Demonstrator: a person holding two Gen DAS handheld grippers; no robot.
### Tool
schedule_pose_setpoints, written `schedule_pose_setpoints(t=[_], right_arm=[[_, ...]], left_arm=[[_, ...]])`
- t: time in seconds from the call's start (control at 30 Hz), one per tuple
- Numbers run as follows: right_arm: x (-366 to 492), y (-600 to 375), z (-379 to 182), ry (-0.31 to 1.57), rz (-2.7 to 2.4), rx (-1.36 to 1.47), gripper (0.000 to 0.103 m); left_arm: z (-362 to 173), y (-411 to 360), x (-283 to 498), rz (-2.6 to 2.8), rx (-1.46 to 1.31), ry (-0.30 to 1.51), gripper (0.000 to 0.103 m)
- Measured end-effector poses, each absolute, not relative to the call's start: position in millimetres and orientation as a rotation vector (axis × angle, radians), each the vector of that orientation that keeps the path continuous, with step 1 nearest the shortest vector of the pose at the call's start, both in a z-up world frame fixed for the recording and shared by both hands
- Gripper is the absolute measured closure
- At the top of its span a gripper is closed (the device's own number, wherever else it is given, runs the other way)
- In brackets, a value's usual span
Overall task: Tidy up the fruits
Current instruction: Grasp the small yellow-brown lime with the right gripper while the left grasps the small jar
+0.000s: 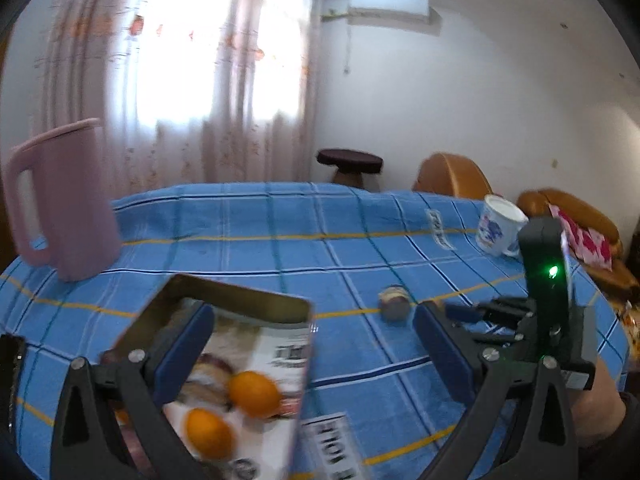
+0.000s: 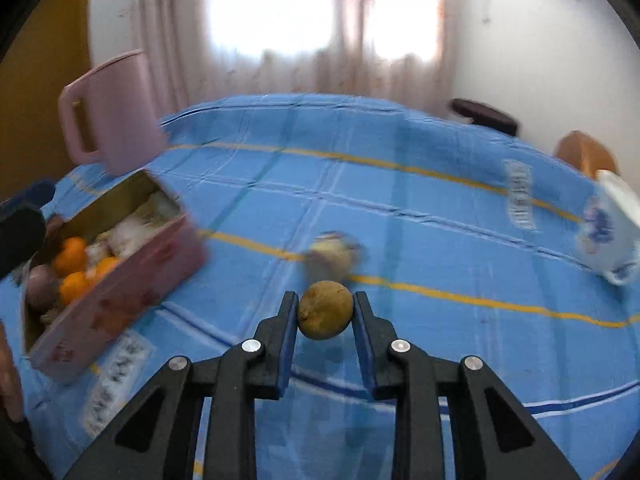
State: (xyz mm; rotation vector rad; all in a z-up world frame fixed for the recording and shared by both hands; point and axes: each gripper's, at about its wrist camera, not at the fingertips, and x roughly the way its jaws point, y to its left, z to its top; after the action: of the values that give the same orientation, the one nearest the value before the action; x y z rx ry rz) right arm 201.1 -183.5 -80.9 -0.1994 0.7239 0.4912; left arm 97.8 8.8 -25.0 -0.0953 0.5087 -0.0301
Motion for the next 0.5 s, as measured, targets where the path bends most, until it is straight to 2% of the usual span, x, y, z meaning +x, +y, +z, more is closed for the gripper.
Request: schedule_pose_setpoints(t=[0.33, 0.5], right_arm=[[223.4, -235.1, -78.6, 0.710, 0.360, -0.114, 0.075], [227.8, -249.2, -76.4, 0.699, 0.349, -0.067, 0.075]], left_arm=[[-44.5, -48.5, 161.0, -0.084, -0.044, 0.638, 0.001], [-60.8, -66.1, 186.2, -0.112, -0.013, 0.706, 0.009]])
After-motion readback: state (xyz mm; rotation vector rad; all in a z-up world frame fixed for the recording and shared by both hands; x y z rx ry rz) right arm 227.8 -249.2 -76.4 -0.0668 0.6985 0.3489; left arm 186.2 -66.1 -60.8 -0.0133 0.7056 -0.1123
